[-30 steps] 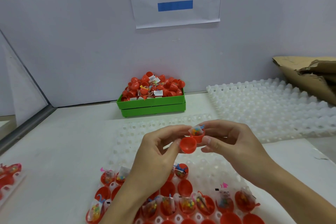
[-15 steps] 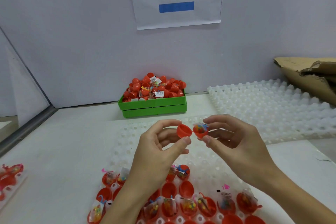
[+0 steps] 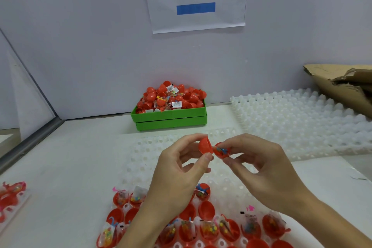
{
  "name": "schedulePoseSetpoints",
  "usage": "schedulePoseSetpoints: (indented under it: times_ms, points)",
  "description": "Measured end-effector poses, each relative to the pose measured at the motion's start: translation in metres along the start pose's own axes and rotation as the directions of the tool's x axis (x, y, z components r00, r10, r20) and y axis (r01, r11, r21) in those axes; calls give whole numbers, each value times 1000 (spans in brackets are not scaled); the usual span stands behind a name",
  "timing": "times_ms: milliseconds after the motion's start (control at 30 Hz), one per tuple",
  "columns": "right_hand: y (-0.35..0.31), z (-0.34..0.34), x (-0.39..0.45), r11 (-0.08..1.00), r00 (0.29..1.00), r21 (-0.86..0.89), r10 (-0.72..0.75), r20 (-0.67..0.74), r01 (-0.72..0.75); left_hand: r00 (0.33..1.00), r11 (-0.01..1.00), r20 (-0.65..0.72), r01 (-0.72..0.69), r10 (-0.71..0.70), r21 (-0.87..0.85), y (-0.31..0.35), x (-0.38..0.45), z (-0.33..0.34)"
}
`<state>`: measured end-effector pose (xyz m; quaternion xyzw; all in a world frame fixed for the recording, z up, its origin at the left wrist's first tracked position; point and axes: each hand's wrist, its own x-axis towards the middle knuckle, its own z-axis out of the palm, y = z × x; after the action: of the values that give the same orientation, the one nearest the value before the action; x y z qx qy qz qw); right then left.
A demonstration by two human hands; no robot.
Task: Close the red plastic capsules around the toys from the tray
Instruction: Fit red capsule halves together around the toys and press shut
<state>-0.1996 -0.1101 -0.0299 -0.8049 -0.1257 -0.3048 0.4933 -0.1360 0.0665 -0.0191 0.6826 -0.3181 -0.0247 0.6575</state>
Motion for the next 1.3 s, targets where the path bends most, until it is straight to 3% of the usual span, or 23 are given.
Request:
schedulePoseSetpoints:
  times_ms: [300,533,733,1300]
  points:
    - [-1,0,-1,987,994,-120,-101,51,107,996,984,89,-5,-10,175,-5,-2,-1]
    - [-4,-3,0,992,995,-83,-90,34,92,996,982,88,-15,-2,189,-6,-3,-2]
    - [-5,-4,1,976,986,-148,-155,56,161,997,983,79,-37,23,177,-5,-3,-3]
    - [-5,-3,0,967,983,-184,-168,70,179,997,972,73,-36,20,231,-4,-3,-1]
